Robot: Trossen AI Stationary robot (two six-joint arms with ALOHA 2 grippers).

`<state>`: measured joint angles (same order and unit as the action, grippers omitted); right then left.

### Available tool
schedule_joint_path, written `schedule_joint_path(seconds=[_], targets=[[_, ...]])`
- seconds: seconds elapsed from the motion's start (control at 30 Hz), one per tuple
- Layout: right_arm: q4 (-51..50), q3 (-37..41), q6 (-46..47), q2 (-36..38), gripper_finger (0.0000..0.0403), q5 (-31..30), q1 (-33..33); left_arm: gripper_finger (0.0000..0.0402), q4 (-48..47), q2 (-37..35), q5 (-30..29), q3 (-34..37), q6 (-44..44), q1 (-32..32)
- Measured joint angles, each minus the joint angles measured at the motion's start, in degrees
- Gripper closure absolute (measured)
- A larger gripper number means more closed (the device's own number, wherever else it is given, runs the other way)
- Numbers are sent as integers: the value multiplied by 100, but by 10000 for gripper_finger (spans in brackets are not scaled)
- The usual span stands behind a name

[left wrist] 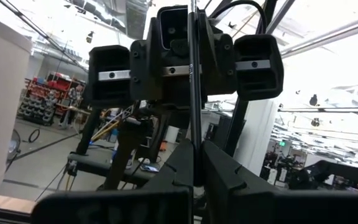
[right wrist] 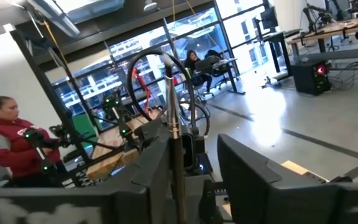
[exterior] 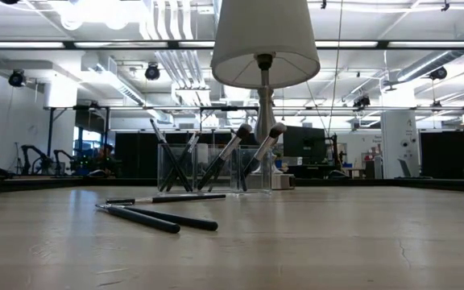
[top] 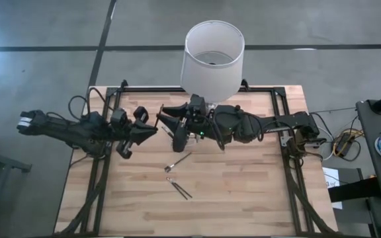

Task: Put items in baskets/containers
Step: Put the eyeshadow brush into the transparent organizer

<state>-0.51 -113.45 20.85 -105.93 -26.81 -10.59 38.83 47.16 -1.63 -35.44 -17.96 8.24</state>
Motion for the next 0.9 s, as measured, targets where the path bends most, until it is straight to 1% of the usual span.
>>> schedule_joint_path(seconds=[0.27,0.6,0.73,0.83,0.9], targets=[[1,0,21,0,327,1,0,390,-136,0,-81,9,13,-3],[-11,0,17,-1,379,-11,0,390,-131,0,-162,9,11,-3],[-70,0,17,0,387,-24,0,390,-148,0,-206,9,13,-3],[-120,0,-20,-2,387,-58,7,386,-343,-8,-510,9,-70,3],[-178,2,-139,-3,387,-93,15,372,-554,-20,-684,2,-127,0]])
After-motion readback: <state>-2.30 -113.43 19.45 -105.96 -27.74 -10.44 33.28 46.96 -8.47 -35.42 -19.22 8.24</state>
